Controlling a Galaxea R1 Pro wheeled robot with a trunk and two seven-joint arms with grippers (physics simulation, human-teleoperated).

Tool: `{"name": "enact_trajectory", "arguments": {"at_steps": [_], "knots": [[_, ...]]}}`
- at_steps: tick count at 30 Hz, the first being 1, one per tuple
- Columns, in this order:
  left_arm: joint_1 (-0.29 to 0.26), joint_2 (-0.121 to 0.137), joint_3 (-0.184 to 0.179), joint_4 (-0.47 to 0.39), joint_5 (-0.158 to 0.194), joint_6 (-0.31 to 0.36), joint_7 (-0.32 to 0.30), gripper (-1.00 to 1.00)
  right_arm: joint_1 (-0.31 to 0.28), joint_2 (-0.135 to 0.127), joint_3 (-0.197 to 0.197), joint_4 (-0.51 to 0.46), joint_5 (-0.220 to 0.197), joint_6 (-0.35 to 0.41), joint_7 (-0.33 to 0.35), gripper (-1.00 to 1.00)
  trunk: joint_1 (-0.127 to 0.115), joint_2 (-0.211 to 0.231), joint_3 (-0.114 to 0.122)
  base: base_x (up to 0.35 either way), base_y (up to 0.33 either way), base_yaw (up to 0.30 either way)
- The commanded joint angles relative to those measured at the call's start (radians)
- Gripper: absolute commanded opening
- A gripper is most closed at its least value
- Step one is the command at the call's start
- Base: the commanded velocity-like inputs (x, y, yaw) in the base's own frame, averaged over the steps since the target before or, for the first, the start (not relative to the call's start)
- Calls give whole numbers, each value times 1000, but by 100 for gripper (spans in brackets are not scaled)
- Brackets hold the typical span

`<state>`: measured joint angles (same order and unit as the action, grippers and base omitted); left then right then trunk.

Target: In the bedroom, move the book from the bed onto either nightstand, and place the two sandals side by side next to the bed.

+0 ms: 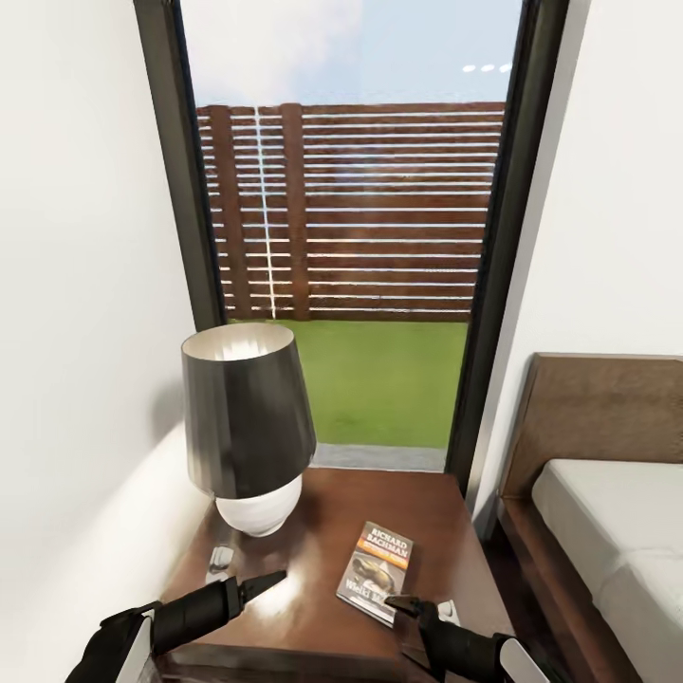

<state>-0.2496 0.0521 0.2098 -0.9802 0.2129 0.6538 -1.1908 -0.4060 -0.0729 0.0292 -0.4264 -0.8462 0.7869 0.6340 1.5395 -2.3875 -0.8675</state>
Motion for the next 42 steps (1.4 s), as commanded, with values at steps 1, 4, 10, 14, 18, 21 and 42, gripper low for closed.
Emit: {"name": "enact_trajectory", "arguments": {"at_steps": [1,4,10,14,18,21,42], "knots": [[0,0,0,0,3,9,-2,100,0,-1,3,0,-4,3,1,100,-1,0,-1,-324,0,0],[-1,0,0,0,3,9,-1,100,0,-1,3,0,-4,3,0,100,-1,0,-1,-333,0,0],[-1,0,0,0,4,9,-1,100,0,-1,3,0,-4,2,0,100,-1,0,-1,-313,0,0],[-1,0,0,0,3,9,-1,100,0,-1,3,0,-4,2,0,100,-1,0,-1,-126,0,0],[-1,0,0,0,3,9,-1,100,0,-1,3,0,-4,0,2,100,-1,0,-1,-15,0,0],[-1,0,0,0,3,9,-1,100,0,-1,2,0,-4,-1,2,100,-1,0,-1,-2,0,0],[-1,-7,4,-1,8,-28,418,100,0,-1,3,0,-4,-1,1,100,-1,0,-1,0,0,0]]}}
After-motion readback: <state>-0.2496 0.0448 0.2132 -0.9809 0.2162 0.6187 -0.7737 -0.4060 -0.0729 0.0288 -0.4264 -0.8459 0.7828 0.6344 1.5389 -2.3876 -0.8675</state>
